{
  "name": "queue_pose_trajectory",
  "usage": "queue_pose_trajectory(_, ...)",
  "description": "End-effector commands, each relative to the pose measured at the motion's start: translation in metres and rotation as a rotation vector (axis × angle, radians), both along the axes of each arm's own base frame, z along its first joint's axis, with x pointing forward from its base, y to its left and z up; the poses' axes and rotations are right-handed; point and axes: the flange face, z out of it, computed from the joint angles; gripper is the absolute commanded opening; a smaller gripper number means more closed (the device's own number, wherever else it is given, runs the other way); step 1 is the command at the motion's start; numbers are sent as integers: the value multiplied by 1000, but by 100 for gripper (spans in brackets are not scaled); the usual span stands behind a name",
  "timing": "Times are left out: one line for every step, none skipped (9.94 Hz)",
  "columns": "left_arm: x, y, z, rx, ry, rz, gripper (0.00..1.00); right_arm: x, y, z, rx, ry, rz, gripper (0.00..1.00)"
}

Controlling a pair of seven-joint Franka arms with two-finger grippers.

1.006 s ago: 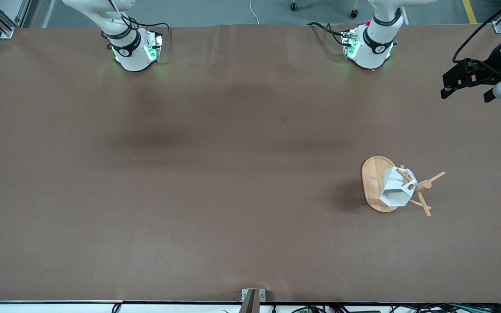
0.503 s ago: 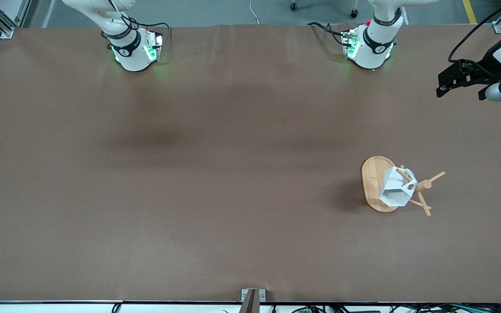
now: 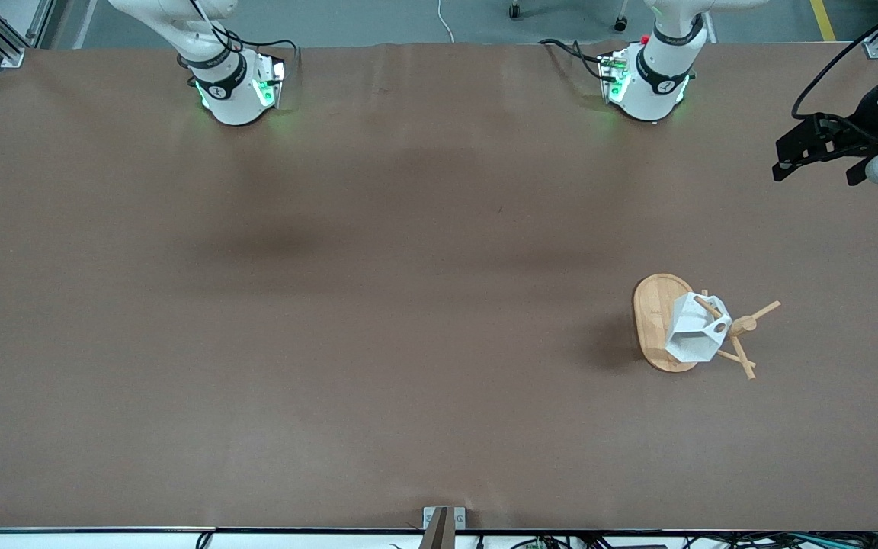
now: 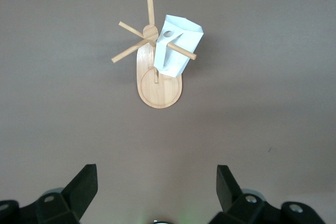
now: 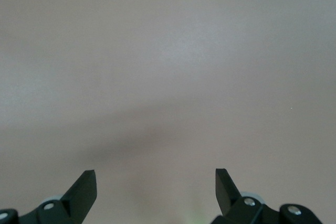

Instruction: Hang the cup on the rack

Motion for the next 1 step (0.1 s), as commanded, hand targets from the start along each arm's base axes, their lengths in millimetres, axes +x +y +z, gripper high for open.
queue_pose_trajectory(-1,1,-16,-3,23,12,100,0,-2,2,9,-1,3,100)
